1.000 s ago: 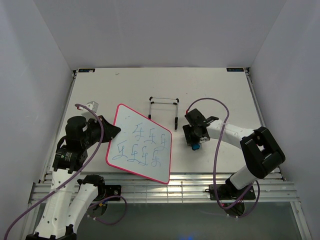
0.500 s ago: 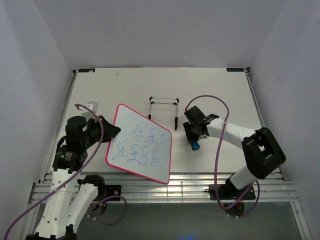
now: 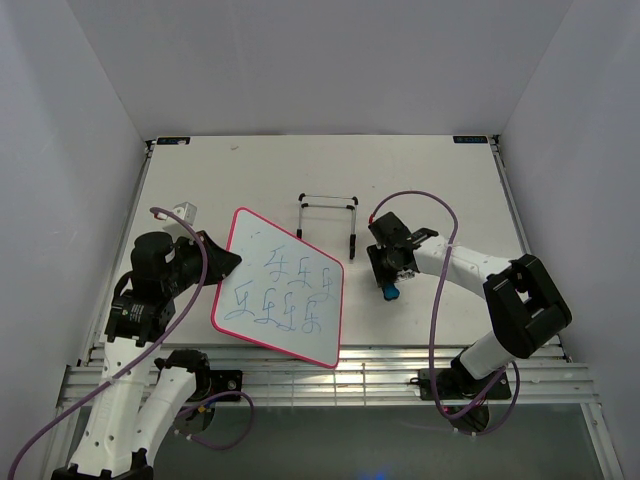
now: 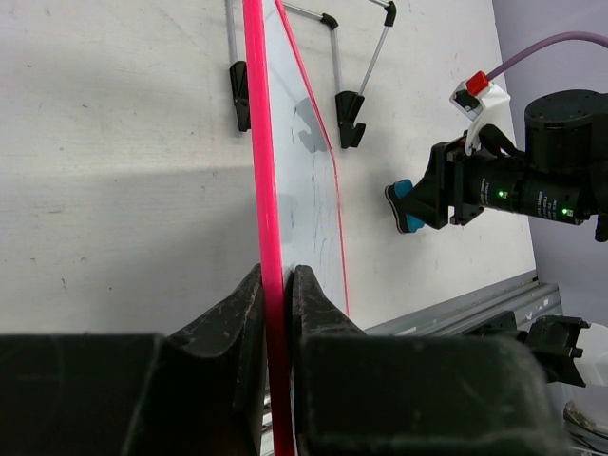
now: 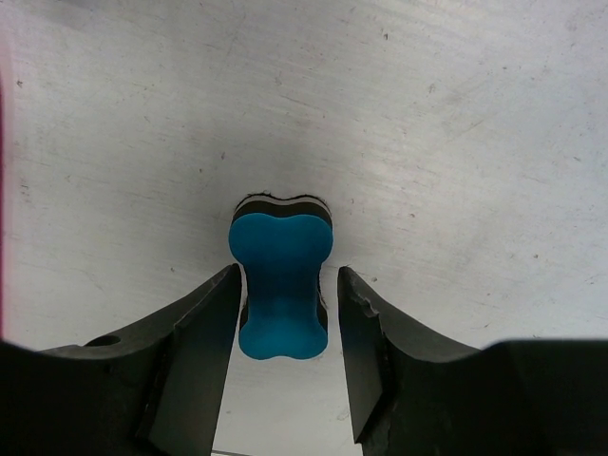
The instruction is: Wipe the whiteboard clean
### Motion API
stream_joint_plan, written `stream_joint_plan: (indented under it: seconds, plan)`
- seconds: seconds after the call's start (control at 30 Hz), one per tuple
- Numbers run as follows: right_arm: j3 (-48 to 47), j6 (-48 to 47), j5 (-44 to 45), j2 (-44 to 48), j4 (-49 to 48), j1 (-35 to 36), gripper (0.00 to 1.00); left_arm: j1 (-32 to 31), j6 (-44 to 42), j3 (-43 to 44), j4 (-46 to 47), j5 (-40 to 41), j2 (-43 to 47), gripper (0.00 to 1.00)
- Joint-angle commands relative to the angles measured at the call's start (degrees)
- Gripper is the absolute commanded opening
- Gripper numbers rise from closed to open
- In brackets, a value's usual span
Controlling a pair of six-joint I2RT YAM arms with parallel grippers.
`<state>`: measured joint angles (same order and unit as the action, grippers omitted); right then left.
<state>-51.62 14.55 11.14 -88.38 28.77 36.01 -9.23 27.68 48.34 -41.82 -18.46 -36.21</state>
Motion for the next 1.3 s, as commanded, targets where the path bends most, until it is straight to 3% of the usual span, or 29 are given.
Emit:
stream_joint_plan:
  seconds: [0.0, 0.3, 0.5, 0.53, 0.87, 1.1, 1.27]
  plan:
    - [0.0, -0.3, -0.2, 1.1, 1.1, -0.2, 0.52, -0.3, -5.5, 1.8, -0.1, 2.5, -0.1, 0.00]
    - [1.3, -0.2, -0.4, 1.0, 0.9, -0.3, 0.51, -0.3, -5.6, 1.9, -0.1, 3.0, 0.0, 0.00]
    - [1.2, -0.2, -0.7, 1.5, 1.0, -0.3, 0.45, -0.2, -5.6, 1.9, -0.1, 2.9, 0.2, 0.00]
    - [1.3, -0.3, -0.7, 1.6, 0.9, -0.3, 0.39, -0.2, -5.6, 1.9, -0.1, 2.9, 0.3, 0.00]
    - [-3.3, -1.7, -3.4, 7.4, 1.9, 0.5, 0.30, -0.3, -5.9, 1.9, 0.0, 2.0, -0.2, 0.00]
    - [-13.0, -5.1, -16.1, 10.3, -12.3, 10.1, 0.26, -0.2, -5.5, 1.4, 0.3, 0.7, -0.4, 0.00]
    - [-24.7, -5.6, -18.7, 2.1, -18.4, 16.8, 0.25, -0.3, -4.9, 1.5, 0.5, 0.2, -0.4, 0.00]
